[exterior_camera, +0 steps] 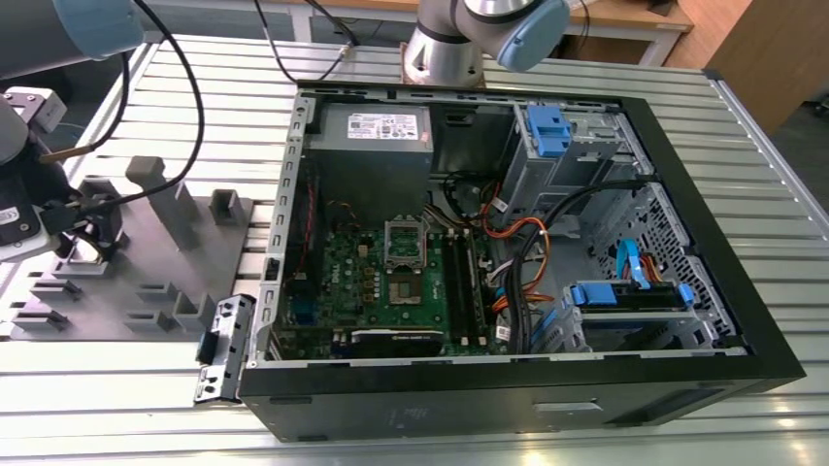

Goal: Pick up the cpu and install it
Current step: 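Pick up the cpu and move it towards the insertion slot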

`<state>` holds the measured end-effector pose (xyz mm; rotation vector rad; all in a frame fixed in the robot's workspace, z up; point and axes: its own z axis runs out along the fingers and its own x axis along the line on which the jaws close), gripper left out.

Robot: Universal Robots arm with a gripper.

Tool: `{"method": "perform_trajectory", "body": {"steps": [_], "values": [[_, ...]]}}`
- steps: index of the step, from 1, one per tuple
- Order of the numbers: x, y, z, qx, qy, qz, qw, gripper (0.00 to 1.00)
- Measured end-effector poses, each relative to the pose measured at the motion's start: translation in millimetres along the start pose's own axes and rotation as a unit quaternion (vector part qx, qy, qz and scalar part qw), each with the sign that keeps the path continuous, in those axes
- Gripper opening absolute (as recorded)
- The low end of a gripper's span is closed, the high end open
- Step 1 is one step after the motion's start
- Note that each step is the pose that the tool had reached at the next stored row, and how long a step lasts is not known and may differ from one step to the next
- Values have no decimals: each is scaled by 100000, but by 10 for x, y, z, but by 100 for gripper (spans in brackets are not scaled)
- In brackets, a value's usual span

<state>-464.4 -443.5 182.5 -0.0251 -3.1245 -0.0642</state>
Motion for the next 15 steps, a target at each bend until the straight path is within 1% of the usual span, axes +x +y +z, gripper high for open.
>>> {"method": "perform_trajectory", "body": {"steps": [7, 15], "values": [[0, 0, -8, 0, -2, -11, 100000, 55], [-1, 0, -4, 16, 34, -726, 99997, 55]]}}
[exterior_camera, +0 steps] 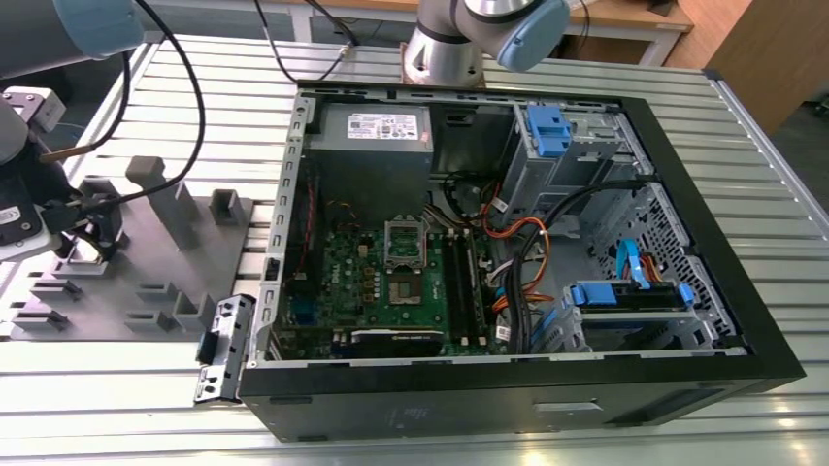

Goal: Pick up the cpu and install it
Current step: 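Pick up the cpu and move it towards the insertion slot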

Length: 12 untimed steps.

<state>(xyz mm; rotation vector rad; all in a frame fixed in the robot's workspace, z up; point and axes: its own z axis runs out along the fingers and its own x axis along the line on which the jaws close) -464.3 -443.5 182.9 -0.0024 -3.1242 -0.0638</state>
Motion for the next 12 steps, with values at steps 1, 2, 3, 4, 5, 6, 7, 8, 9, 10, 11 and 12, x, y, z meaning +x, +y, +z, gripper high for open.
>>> {"method": "perform_trajectory", "body": {"steps": [1, 2, 3, 4, 5, 6, 7, 8, 9, 10, 11, 12], "values": [[0, 0, 1, -3, -5, -9, 100000, 55], [0, 0, 0, -3, -3, -16, 100000, 55], [0, 0, 1, -3, -3, -17, 100000, 55], [0, 0, 1, -3, -5, -19, 100000, 55], [0, 0, 1, -4, -3, -20, 100000, 55], [0, 0, 0, -1, -2, -19, 100000, 55], [0, 0, 1, -2, -3, -20, 100000, 55], [0, 0, 1, -4, -2, -21, 100000, 55], [0, 0, 0, 0, -2, -21, 100000, 55], [0, 0, 0, -1, -1, -20, 100000, 55], [0, 0, 0, -2, -3, -24, 100000, 55], [0, 0, 0, -2, -2, -23, 100000, 55]]}}
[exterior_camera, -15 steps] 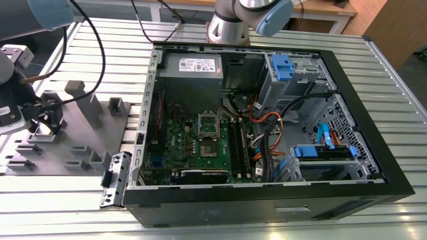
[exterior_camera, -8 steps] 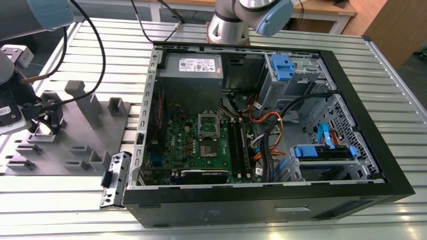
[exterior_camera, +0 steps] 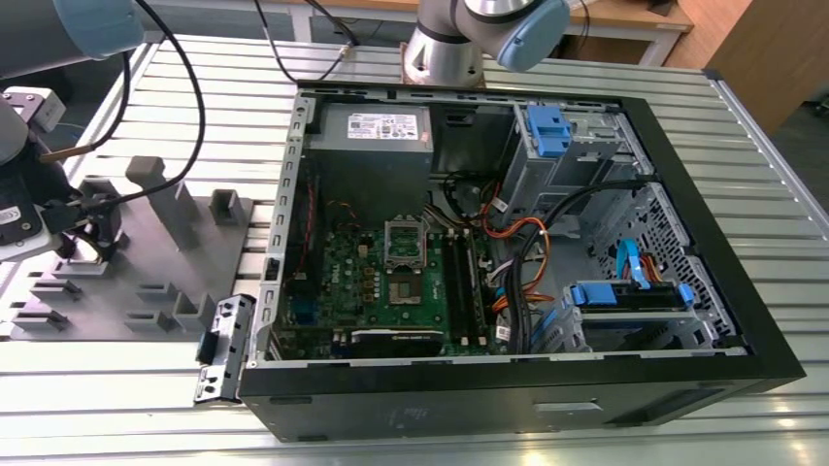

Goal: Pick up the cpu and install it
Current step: 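Pick up the cpu and move it towards the insertion slot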

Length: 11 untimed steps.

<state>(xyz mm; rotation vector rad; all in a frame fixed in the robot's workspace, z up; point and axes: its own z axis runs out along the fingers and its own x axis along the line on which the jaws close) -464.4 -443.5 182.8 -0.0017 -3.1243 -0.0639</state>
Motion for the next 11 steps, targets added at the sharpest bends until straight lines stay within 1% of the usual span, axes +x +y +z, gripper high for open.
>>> {"method": "perform_trajectory", "body": {"steps": [1, 2, 11], "values": [[0, 0, 0, 3, 4, 0, 100000, 53], [0, 0, 0, 2, 3, -5, 100000, 47], [0, 0, -1, -1, -3, -11, 100000, 47]]}}
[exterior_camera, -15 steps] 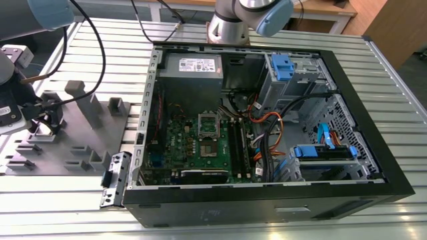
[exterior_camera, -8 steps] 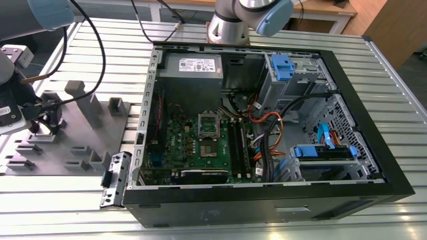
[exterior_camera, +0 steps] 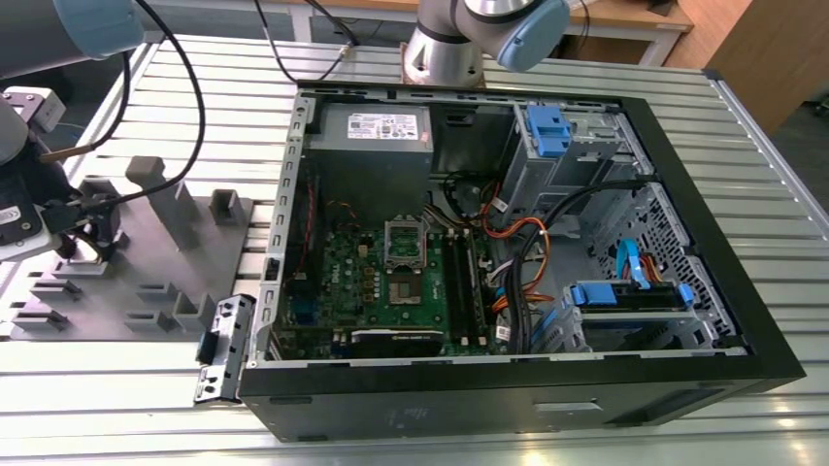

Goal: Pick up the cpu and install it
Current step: 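Pick up the cpu and move it towards the insertion slot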

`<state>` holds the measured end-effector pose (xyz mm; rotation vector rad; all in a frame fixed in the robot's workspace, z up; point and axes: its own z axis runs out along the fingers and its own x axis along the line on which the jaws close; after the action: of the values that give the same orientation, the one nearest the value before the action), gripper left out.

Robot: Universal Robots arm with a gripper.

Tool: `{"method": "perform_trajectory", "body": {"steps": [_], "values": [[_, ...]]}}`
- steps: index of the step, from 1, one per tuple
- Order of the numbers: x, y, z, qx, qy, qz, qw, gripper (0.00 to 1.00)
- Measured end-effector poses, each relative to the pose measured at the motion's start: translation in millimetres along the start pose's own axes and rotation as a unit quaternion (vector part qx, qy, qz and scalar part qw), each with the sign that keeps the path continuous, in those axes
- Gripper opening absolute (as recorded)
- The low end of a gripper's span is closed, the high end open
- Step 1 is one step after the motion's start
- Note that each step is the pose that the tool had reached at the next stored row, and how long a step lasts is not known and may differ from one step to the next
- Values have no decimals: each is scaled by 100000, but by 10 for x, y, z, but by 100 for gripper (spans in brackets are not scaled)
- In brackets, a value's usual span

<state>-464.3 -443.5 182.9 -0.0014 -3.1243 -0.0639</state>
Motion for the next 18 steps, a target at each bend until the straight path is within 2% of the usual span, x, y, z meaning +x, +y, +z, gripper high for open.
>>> {"method": "perform_trajectory", "body": {"steps": [5, 15, 18], "values": [[1, 2, -46, -2, -1, 1, 100000, 47], [3, 8, -189, -1, -1, 0, 100000, 47], [3, 8, -196, -9, -13, -1, 100000, 47]]}}
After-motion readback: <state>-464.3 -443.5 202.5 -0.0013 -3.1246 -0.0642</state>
